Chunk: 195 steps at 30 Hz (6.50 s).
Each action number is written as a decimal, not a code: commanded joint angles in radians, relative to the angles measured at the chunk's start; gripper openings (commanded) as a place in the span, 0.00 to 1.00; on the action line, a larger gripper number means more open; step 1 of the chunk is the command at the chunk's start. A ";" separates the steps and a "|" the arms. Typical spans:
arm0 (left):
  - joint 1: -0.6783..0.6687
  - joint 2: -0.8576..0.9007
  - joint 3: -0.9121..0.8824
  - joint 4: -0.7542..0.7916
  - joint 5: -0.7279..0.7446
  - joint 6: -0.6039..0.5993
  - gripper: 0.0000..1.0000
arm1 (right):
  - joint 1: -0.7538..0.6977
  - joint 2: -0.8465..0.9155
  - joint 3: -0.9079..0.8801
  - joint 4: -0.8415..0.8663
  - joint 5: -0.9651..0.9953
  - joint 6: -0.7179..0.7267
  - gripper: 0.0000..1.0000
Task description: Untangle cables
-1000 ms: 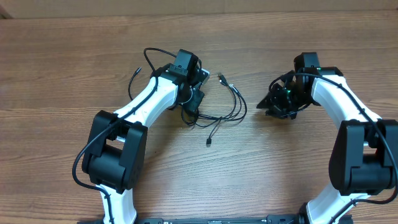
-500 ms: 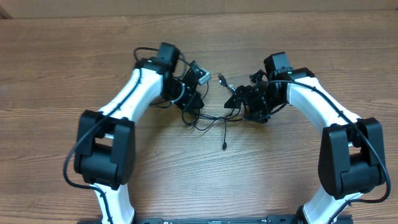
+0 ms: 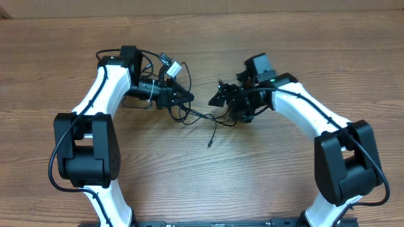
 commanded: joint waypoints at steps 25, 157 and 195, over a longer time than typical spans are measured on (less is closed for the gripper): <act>-0.011 -0.024 0.021 -0.014 0.069 0.074 0.04 | 0.042 -0.030 0.038 0.145 0.003 -0.452 0.59; -0.147 -0.015 0.019 0.317 -0.667 -0.796 0.05 | -0.103 0.071 -0.101 0.418 -0.565 -0.566 0.04; -0.086 -0.015 0.019 0.312 -0.762 -0.867 0.05 | -0.165 0.071 -0.101 -0.110 0.711 0.290 0.04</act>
